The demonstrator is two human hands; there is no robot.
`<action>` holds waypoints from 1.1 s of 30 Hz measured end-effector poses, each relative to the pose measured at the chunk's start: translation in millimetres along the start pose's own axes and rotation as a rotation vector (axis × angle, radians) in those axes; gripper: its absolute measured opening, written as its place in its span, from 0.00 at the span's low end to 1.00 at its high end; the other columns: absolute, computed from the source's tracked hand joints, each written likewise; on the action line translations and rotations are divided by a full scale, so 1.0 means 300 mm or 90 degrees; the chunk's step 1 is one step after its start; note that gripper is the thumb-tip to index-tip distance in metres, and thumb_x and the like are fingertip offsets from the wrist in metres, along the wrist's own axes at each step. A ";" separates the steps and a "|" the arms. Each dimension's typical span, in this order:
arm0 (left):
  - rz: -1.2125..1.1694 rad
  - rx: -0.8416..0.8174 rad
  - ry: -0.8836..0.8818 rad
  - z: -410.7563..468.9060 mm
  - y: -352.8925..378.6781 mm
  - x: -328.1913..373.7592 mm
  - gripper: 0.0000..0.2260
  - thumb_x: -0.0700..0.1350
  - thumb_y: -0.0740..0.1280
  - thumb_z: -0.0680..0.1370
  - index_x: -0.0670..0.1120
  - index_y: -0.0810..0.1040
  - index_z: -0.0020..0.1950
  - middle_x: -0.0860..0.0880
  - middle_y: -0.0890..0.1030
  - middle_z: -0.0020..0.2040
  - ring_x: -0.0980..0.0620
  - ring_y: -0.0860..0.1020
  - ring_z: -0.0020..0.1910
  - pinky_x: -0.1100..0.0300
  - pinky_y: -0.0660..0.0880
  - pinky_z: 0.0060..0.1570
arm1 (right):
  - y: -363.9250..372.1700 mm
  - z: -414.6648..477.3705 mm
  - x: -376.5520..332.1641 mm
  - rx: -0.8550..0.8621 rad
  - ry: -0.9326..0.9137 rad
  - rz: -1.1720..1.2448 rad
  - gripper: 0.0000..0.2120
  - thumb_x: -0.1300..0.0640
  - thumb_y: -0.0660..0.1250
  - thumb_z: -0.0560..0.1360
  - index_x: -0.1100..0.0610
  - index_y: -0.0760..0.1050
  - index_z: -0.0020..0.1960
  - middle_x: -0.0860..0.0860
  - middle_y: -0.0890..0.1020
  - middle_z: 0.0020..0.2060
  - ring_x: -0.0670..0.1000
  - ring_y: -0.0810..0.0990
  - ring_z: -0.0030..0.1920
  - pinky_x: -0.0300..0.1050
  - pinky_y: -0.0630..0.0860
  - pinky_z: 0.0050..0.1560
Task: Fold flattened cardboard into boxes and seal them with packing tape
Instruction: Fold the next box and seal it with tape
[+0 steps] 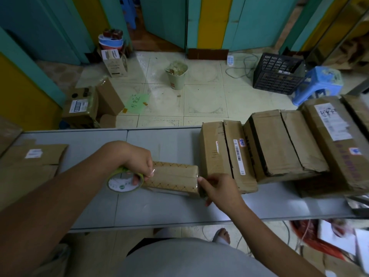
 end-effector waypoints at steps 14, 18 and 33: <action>-0.099 0.001 0.010 0.016 -0.012 -0.052 0.13 0.55 0.70 0.83 0.48 0.88 0.50 0.48 0.89 0.41 0.62 0.76 0.28 0.70 0.69 0.25 | 0.007 -0.021 -0.065 -0.029 -0.128 0.009 0.29 0.31 0.68 0.76 0.40 0.69 0.72 0.37 0.83 0.58 0.38 0.82 0.57 0.38 0.81 0.55; -0.144 0.004 0.021 0.006 0.008 -0.073 0.13 0.55 0.71 0.83 0.46 0.88 0.52 0.46 0.89 0.42 0.61 0.77 0.28 0.70 0.69 0.25 | 0.023 0.009 -0.142 -0.065 -0.209 -0.219 0.65 0.31 0.80 0.62 0.42 0.42 0.84 0.42 0.55 0.81 0.48 0.64 0.76 0.54 0.70 0.74; -0.280 0.140 0.150 -0.166 0.063 -0.138 0.19 0.64 0.65 0.83 0.52 0.84 0.61 0.50 0.89 0.45 0.57 0.85 0.46 0.57 0.78 0.56 | 0.153 0.211 -0.393 -0.150 -0.486 -0.636 0.42 0.41 0.77 0.67 0.47 0.63 0.76 0.48 0.73 0.65 0.52 0.72 0.64 0.50 0.68 0.61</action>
Point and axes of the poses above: each hand's wrist, its own z-axis towards the middle knuckle, its own y-axis out of the palm, x = y × z, the point moved 6 cm from there along z, towards the middle knuckle
